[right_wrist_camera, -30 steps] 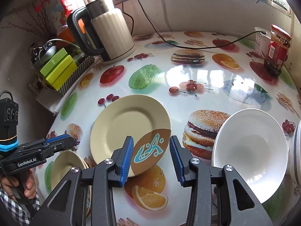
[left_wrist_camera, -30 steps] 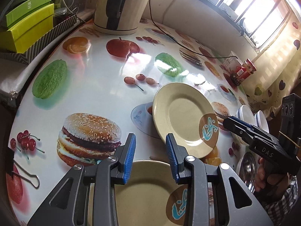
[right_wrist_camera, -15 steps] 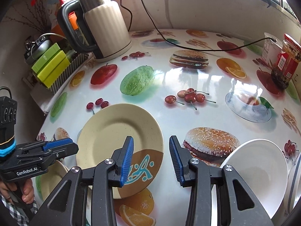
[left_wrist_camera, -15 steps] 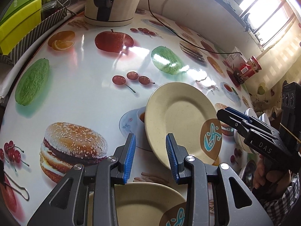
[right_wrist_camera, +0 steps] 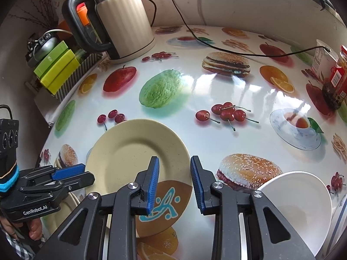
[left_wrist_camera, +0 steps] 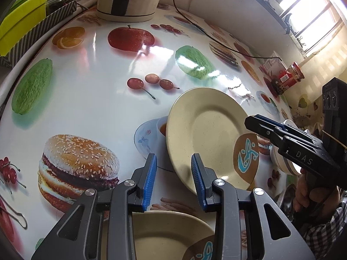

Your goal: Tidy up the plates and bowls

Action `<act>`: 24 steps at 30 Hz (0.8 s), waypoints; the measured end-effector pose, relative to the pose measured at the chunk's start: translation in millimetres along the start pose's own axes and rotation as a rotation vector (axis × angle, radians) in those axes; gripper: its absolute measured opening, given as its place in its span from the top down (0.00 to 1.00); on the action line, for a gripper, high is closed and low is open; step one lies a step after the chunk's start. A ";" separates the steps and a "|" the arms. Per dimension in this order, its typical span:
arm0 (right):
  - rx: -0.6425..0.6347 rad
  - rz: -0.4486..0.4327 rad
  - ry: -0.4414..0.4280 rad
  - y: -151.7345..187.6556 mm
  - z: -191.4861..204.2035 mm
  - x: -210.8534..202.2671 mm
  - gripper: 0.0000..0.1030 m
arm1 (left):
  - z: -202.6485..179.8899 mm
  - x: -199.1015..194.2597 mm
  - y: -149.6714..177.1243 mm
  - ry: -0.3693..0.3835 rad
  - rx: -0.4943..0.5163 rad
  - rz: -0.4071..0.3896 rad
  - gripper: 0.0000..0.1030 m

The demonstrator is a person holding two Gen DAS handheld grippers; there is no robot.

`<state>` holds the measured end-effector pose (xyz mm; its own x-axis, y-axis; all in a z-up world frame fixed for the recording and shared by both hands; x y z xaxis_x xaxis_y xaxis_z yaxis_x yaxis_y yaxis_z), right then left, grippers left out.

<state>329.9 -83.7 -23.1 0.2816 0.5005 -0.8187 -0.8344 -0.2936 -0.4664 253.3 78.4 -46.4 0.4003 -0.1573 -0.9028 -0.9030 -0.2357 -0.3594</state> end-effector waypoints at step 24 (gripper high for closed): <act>0.055 -0.027 -0.019 15.5 -4.8 -24.6 0.73 | -1.3 1.3 3.5 0.003 -0.005 0.004 0.68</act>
<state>312.2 -104.4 -11.8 0.2957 0.5235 -0.7991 -0.8516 -0.2346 -0.4688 250.8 76.1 -48.5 0.3973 -0.1612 -0.9034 -0.9037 -0.2399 -0.3546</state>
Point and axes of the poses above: each gripper's, at about its wrist camera, not at the fingertips, and x roughly the way its jaws point, z to its left, y to its underside, the point moved 3 cm from there along x, roughly the way its jaws point, and after that the axes turned 9 degrees about -y, right-handed, at the moved point
